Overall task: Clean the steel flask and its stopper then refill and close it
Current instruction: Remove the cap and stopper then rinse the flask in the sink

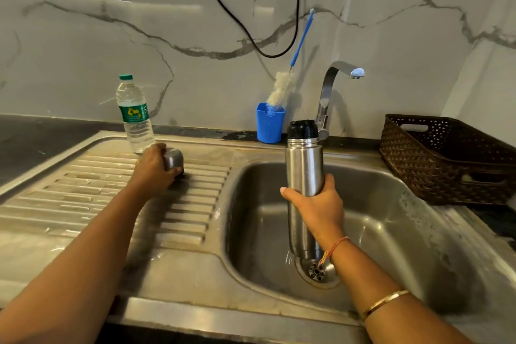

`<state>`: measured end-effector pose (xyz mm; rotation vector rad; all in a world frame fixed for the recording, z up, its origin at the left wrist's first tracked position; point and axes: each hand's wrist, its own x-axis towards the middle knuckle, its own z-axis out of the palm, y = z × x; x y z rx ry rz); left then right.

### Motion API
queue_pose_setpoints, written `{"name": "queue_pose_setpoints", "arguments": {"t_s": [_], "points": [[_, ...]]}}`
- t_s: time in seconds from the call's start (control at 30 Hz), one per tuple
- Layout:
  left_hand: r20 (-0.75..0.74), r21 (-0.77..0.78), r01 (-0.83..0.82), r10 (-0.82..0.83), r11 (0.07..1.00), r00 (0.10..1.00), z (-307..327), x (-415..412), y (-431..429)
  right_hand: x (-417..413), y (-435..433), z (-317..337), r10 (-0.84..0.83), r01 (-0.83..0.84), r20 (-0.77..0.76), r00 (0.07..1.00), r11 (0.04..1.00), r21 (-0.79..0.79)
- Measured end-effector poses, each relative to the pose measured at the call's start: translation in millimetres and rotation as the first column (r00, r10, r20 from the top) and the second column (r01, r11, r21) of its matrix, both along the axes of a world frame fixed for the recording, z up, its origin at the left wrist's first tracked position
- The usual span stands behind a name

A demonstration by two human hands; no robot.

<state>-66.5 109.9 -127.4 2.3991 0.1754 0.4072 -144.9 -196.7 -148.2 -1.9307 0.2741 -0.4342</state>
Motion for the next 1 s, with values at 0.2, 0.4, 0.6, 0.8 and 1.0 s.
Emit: {"name": "queue_pose_setpoints", "arguments": {"t_s": [0.2, 0.4, 0.6, 0.8, 1.0], "points": [[-0.075, -0.034, -0.001, -0.002, 0.999, 0.997, -10, 0, 30, 0, 1, -1, 0.002, -0.002, 0.011, 1.0, 1.0, 0.0], [-0.079, -0.141, -0.028, 0.017, 0.99, 0.997, -13, 2, 30, -1, -1, 0, -0.006, 0.005, 0.017, 1.0, 0.999, 0.033], [0.5, -0.068, 0.007, 0.028, 0.998, 0.866, 4, -13, -1, -1, 0, 2, 0.012, -0.015, 0.039, 0.999, 0.997, 0.077], [0.49, -0.198, 0.459, -0.319, 0.866, 0.811, 37, -32, -94, -4, 1, 4, 0.127, -0.133, 0.086, 0.988, 0.989, 0.072], [0.316, -0.72, 0.616, -0.64, 0.32, 0.701, 73, -36, -160, -12, 2, 11, 0.348, -0.352, 0.122, 0.93, 0.936, 0.018]]}}
